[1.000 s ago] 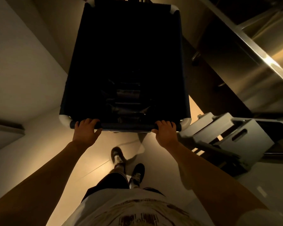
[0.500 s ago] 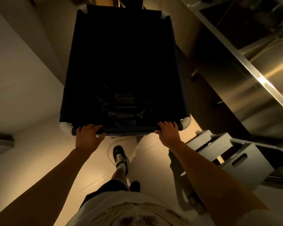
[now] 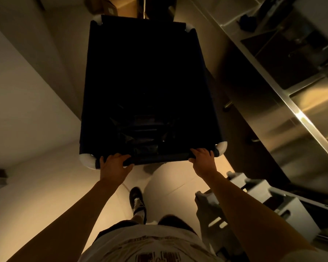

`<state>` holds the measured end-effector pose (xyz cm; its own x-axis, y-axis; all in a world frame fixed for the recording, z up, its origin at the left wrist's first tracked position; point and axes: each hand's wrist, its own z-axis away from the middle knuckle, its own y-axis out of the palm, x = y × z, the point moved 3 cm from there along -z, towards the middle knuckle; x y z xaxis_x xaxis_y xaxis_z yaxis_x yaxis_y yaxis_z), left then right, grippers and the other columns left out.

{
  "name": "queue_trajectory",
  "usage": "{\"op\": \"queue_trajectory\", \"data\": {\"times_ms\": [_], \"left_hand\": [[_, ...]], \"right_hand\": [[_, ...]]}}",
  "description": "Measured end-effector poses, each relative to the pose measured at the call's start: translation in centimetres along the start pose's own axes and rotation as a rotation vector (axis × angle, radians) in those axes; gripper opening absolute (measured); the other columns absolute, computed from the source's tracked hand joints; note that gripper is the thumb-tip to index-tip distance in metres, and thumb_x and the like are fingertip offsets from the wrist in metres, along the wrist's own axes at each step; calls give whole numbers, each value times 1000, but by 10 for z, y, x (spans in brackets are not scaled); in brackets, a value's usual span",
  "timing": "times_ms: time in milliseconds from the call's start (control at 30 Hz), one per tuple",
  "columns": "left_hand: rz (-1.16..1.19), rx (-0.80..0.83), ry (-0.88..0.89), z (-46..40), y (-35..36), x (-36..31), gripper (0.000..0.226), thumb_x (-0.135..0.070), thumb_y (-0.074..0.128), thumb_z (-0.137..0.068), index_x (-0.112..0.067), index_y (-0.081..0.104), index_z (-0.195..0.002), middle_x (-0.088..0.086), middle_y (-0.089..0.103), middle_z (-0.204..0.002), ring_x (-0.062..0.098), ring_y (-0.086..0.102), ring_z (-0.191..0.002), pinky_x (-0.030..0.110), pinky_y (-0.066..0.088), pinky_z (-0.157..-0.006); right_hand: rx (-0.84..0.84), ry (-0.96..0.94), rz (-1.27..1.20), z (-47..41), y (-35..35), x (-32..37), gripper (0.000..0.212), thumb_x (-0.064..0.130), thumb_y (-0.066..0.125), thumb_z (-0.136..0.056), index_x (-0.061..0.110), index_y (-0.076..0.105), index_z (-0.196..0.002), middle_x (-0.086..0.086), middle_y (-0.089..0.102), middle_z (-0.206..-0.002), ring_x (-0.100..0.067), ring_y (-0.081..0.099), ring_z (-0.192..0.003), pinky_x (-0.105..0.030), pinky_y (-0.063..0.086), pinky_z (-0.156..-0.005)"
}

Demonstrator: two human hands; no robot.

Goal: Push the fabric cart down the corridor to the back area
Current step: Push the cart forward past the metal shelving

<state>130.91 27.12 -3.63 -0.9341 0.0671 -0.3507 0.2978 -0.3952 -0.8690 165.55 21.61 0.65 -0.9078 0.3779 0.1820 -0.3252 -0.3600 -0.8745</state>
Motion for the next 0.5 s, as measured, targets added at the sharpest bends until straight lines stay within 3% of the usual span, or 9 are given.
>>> {"op": "queue_trajectory", "data": {"times_ms": [500], "left_hand": [[-13, -12, -47, -77, -30, -17, 43, -52, 58, -92, -34, 62, -131, 3, 67, -124, 29, 55, -126, 60, 23, -119]], "right_hand": [[24, -15, 16, -95, -44, 24, 47, 23, 54, -107, 22, 48, -153, -4, 48, -155, -27, 32, -154, -50, 15, -131]]}}
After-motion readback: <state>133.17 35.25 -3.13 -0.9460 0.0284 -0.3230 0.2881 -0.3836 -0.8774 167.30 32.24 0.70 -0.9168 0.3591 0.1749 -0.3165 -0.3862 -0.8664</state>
